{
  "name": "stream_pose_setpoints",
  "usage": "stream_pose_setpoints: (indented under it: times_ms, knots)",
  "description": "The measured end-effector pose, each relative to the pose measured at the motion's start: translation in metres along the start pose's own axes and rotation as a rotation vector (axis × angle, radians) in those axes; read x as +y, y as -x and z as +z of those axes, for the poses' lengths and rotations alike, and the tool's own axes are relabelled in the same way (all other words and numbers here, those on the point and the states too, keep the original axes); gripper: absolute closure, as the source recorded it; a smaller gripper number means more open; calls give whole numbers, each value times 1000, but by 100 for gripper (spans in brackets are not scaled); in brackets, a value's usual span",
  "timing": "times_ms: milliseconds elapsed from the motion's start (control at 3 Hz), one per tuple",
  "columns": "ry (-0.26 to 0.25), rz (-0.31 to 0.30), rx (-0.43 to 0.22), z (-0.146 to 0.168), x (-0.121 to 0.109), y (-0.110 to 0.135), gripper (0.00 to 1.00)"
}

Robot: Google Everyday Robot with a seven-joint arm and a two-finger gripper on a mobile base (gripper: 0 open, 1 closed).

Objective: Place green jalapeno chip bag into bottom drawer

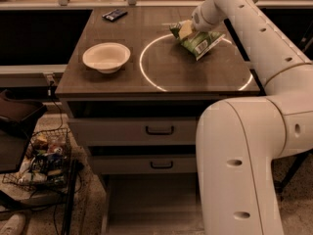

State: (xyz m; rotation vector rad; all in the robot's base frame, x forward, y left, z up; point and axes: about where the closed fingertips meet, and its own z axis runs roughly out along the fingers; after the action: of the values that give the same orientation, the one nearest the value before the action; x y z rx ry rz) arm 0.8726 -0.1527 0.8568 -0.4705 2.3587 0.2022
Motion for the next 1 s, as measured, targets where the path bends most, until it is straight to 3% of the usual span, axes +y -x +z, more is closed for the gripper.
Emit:
stream_pose_setpoints:
  times_ms: [667, 1000]
  knots:
    - [4, -4, -22, -8, -1, 4, 100]
    - [24, -39, -155, -61, -1, 20, 100]
